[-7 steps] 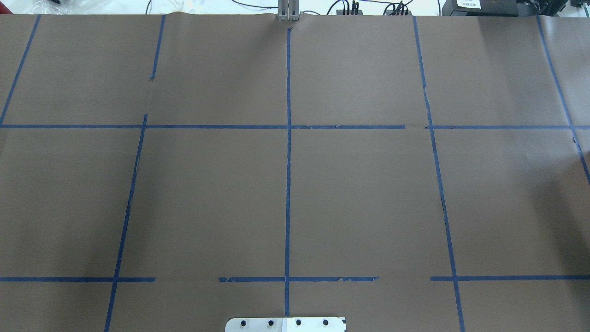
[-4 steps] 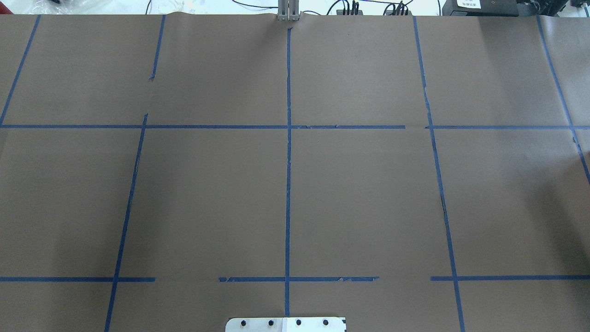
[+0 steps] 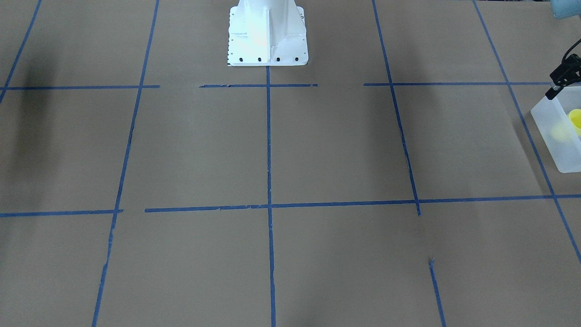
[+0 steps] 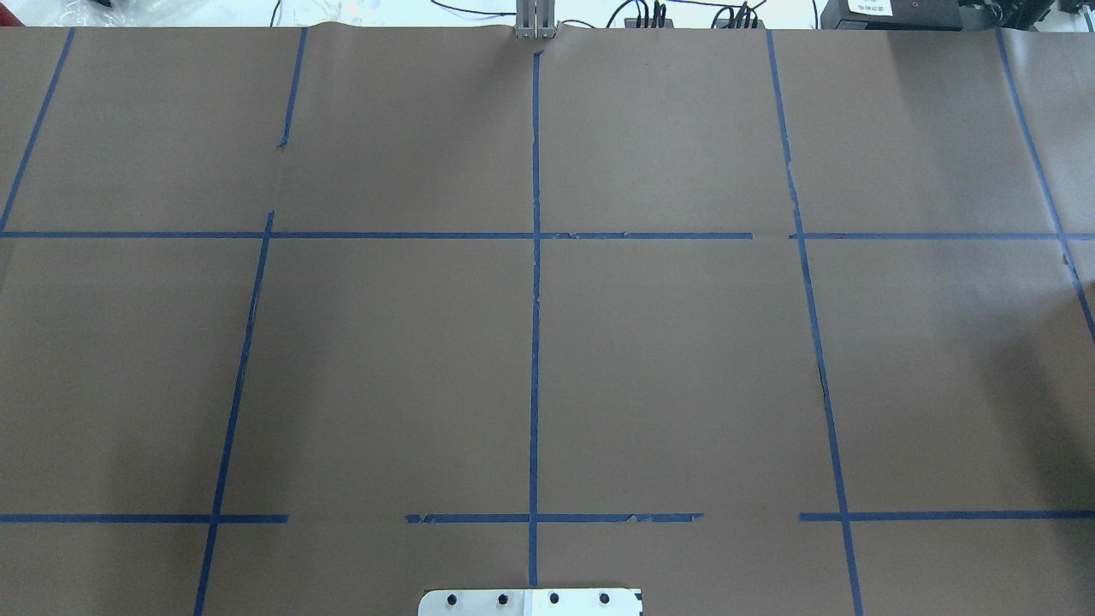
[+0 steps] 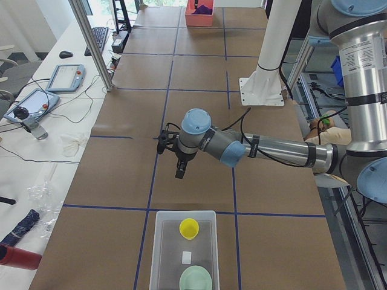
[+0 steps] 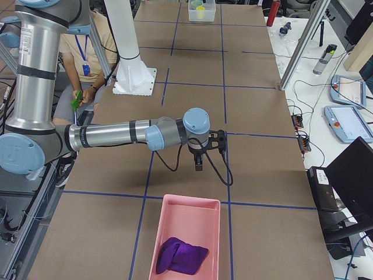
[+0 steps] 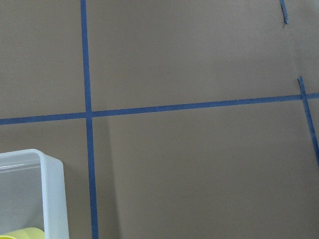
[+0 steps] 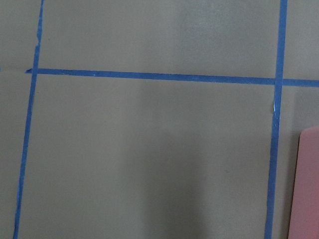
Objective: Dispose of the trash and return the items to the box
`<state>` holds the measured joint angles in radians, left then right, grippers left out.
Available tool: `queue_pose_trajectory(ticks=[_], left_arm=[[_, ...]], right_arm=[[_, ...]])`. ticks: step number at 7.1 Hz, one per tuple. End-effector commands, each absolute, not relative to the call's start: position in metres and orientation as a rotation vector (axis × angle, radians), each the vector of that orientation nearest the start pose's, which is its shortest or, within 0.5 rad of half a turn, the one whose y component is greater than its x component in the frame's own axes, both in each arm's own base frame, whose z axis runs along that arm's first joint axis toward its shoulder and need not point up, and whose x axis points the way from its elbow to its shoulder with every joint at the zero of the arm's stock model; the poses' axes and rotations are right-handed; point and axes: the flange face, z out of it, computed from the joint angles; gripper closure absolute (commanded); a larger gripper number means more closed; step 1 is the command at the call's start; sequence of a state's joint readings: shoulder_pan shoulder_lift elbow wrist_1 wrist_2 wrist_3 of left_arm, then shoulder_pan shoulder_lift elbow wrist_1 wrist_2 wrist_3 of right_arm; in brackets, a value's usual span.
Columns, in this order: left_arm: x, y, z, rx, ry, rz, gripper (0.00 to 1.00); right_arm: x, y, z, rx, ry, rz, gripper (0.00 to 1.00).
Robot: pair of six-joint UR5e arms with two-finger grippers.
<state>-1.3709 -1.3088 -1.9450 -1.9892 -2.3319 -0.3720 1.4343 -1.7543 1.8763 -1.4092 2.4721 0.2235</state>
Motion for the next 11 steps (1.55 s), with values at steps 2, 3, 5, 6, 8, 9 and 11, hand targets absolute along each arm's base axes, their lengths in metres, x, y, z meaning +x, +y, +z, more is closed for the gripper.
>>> queue_pose_trajectory(ticks=[2, 3, 5, 6, 8, 9, 11], left_arm=[[-0.016, -0.409, 0.568, 0.199, 0.708, 0.255, 0.0], [-0.055, -0.425, 0.563, 0.193, 0.693, 0.2, 0.0], [-0.056, -0.422, 0.566, 0.111, 0.714, 0.17, 0.0], [-0.052, -0.427, 0.568, 0.115, 0.731, 0.178, 0.0], [-0.049, -0.436, 0.598, 0.174, 0.771, 0.194, 0.0], [-0.048, -0.439, 0.592, 0.201, 0.776, 0.206, 0.0], [-0.048, -0.457, 0.59, 0.211, 0.774, 0.212, 0.0]], right_arm=[[0.01, -0.435, 0.582, 0.073, -0.887, -0.15, 0.0], [0.011, -0.444, 0.576, 0.065, -0.884, -0.167, 0.0], [0.024, -0.448, 0.574, 0.067, -0.864, -0.177, 0.0], [0.025, -0.45, 0.571, 0.074, -0.864, -0.177, 0.0], [0.023, -0.454, 0.569, 0.065, -0.864, -0.178, 0.0], [0.025, -0.455, 0.567, 0.067, -0.864, -0.174, 0.0], [0.024, -0.457, 0.565, 0.071, -0.863, -0.178, 0.0]])
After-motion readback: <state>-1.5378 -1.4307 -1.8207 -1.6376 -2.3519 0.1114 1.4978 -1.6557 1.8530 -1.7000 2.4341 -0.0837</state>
